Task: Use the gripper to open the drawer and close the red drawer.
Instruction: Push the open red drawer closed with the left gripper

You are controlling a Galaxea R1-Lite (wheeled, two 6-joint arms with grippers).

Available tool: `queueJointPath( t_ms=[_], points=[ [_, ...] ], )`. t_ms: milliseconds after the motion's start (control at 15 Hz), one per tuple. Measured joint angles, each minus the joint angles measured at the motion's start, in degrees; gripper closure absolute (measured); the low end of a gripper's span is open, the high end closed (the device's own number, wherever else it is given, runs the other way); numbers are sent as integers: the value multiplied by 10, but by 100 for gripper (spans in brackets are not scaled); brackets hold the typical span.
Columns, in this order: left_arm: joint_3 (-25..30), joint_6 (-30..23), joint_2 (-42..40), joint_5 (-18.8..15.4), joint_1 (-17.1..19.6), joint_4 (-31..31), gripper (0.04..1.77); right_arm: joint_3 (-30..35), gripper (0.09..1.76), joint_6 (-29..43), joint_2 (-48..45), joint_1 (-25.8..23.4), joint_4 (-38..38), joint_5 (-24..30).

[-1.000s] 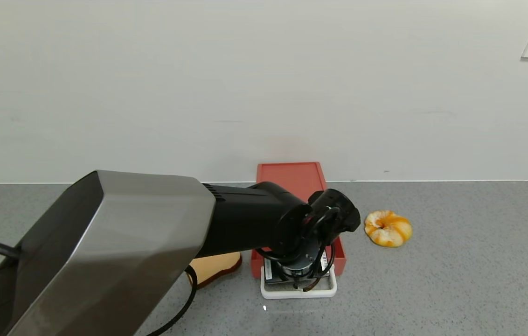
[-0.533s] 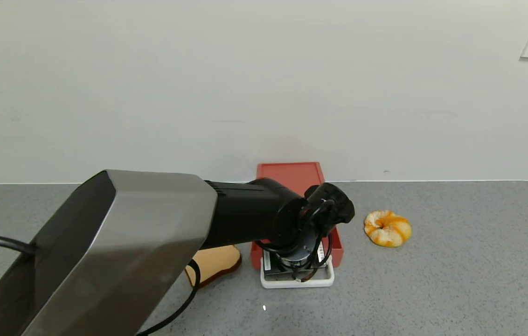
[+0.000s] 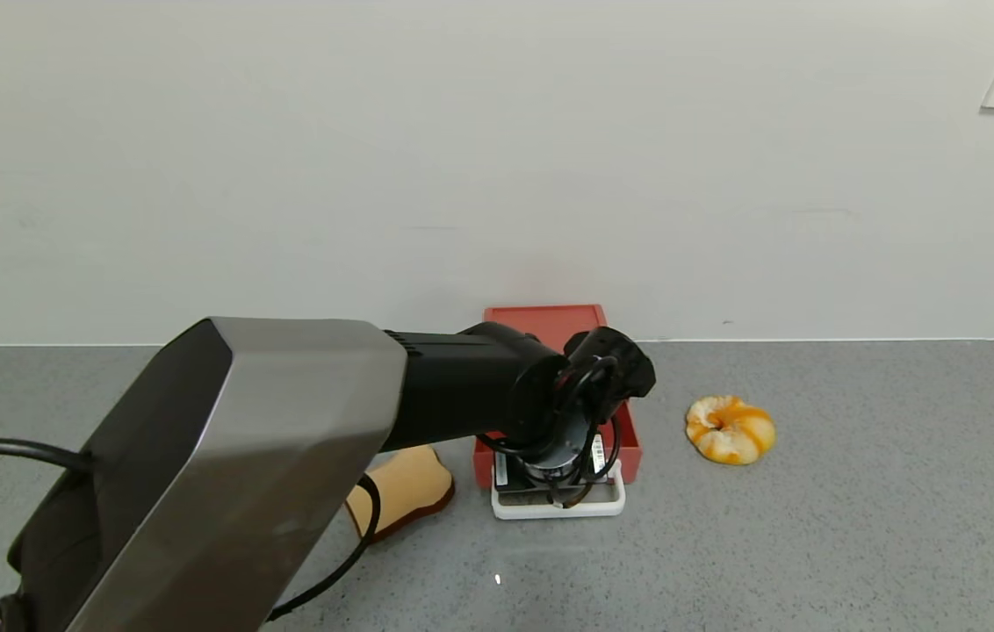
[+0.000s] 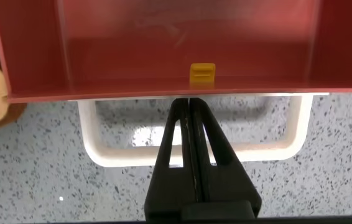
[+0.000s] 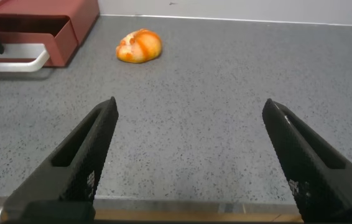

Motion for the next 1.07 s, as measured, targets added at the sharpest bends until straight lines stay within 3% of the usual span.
queueJointPath(
  t_ms=[267, 1067],
  points=[
    [-19, 19, 11, 0, 8, -4, 170, 0, 14, 0, 0, 0, 0, 0],
    [-25, 101, 25, 0, 33, -92, 170, 0, 14, 0, 0, 0, 0, 0]
  ],
)
